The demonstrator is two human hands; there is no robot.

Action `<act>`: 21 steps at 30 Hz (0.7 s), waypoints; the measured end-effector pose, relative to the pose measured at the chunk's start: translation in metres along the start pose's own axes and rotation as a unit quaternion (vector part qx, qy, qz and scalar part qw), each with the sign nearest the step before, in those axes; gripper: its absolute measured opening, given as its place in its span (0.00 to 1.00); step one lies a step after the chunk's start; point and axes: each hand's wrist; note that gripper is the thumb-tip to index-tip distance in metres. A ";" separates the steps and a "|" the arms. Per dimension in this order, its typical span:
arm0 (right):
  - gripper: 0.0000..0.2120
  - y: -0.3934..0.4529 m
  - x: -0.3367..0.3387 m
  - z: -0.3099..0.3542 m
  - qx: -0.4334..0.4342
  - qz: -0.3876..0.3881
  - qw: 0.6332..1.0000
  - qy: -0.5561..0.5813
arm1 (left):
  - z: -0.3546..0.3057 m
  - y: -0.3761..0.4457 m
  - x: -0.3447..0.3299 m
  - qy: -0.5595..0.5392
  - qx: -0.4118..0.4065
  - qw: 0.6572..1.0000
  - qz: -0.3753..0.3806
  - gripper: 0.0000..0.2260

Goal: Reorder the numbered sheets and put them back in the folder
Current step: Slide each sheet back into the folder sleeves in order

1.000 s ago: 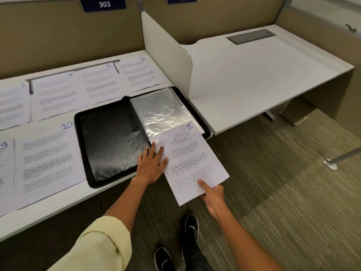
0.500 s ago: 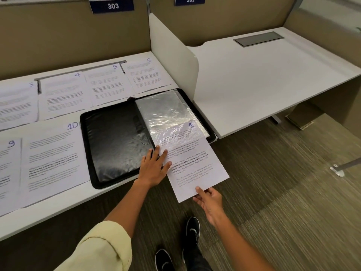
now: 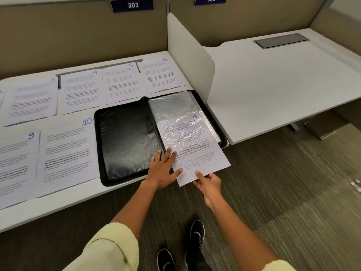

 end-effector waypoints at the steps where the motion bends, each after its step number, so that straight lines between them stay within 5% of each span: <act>1: 0.12 0.000 0.002 -0.003 -0.002 -0.006 1.000 0.000 | -0.001 0.000 0.000 -0.004 0.001 1.000 -0.002 0.36; 7: 0.13 0.001 0.009 -0.010 -0.013 -0.055 0.998 0.002 | 0.000 0.001 -0.001 -0.008 0.001 1.000 -0.003 0.37; 21: 0.08 0.033 -0.025 0.019 -0.040 -0.037 0.998 -0.025 | -0.008 -0.001 0.006 -0.049 0.014 0.998 -0.028 0.33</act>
Point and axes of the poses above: each hand's wrist, its own y-axis towards the middle knuckle, its own x-axis out of the back of the hand, z = x × y, and after that the axes turned 3 degrees about -z, right-handed
